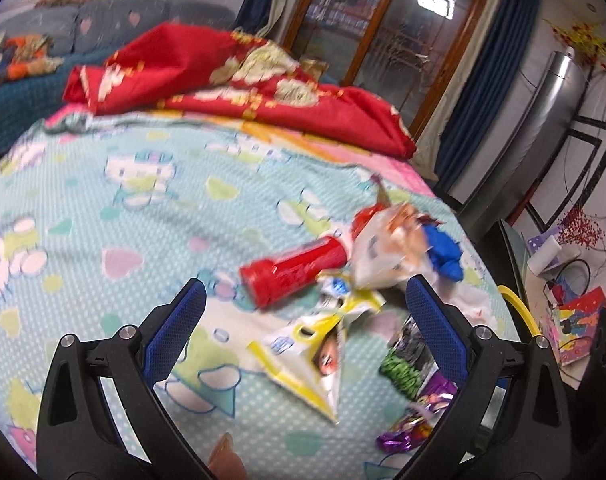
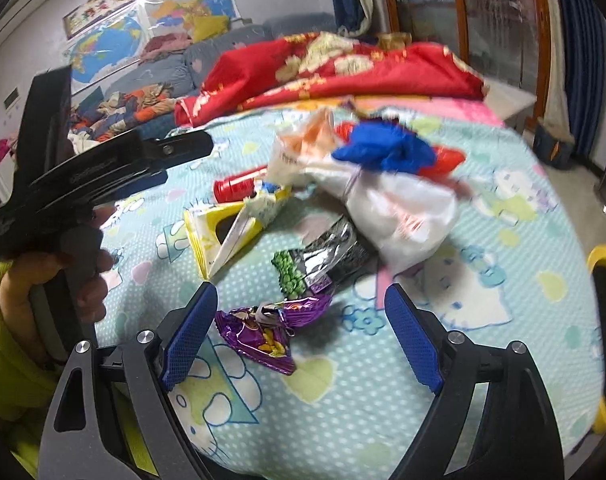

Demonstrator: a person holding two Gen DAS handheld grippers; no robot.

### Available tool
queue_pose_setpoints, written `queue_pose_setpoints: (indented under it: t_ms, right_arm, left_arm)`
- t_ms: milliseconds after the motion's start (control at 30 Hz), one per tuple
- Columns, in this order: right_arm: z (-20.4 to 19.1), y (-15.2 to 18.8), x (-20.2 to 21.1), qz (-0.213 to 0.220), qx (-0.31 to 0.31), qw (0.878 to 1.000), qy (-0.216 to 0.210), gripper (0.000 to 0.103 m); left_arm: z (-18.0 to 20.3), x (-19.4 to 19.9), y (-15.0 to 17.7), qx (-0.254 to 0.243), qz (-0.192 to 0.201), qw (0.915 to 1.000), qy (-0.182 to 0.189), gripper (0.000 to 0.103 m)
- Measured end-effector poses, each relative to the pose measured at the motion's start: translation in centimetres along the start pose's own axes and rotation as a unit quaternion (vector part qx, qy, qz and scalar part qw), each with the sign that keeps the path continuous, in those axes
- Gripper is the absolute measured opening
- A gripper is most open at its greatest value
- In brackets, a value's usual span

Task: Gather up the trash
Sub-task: 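Grasp the purple candy wrapper with the right gripper while the left grasps the yellow snack bag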

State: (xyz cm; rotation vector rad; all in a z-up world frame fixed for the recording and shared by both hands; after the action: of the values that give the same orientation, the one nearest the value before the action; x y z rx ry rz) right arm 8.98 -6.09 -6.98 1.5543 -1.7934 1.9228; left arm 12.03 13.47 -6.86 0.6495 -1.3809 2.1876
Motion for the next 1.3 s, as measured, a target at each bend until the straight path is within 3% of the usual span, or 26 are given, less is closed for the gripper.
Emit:
queue_pose_setpoints:
  t_ms: [200, 333, 400, 633, 700, 833, 967, 1300]
  right_arm:
    - [0.5, 0.2, -2.2, -0.024, -0.036, 0.999, -0.024, 0.075]
    - [1.3, 0.7, -3.4, -0.043, -0.07, 0.996, -0.045, 0.053]
    - [1.6, 0.8, -3.2, -0.041, -0.079, 0.995, -0.052, 0.043]
    - [2.6, 1.5, -1.6, -0.035, -0.095, 0.992, -0.079, 0.039]
    - [2.8, 1.5, -0.7, -0.024, -0.094, 0.992, -0.079, 0.039]
    - [3.0, 1.2, 0.8, -0.002, -0.082, 0.994, -0.072, 0.039]
    - [3.3, 0.9, 2.2, 0.021, -0.071, 0.995, -0.064, 0.039]
    - [3.6, 0.1, 4.5, 0.062, -0.051, 0.996, -0.045, 0.038]
  left_arm:
    - [-1.7, -1.6, 1.6, 0.042, -0.041, 0.9981, 0.021, 0.092]
    - [-1.4, -2.6, 2.5, 0.045, -0.067, 0.9959, 0.04, 0.092]
    - [-1.2, -2.8, 2.8, 0.045, -0.072, 0.9954, 0.045, 0.084]
    - [-0.3, -3.1, 3.4, 0.035, -0.082, 0.9947, 0.05, 0.049]
    - [-0.2, -3.2, 3.5, 0.031, -0.086, 0.9947, 0.048, 0.029]
    - [0.1, -3.0, 3.2, 0.031, -0.09, 0.9945, 0.044, 0.023]
    - [0.5, -0.9, 1.9, 0.025, -0.056, 0.9974, 0.037, 0.018]
    - [2.7, 4.2, -0.6, -0.006, 0.036, 0.9983, 0.045, 0.017]
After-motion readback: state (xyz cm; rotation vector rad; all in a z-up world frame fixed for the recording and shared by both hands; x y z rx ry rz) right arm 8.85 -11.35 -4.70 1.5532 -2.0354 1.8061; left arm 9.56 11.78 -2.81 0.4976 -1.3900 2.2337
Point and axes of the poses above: each gripper's, at about its wrist camera, not at the fingertips, and x roughly against the way its jaws point, z to its right, y to its underside, the point moved 2 cm from there along -x, roughly the way its jaws point, and after that the axes turned 3 degrees about x, right-handed, at the moved point
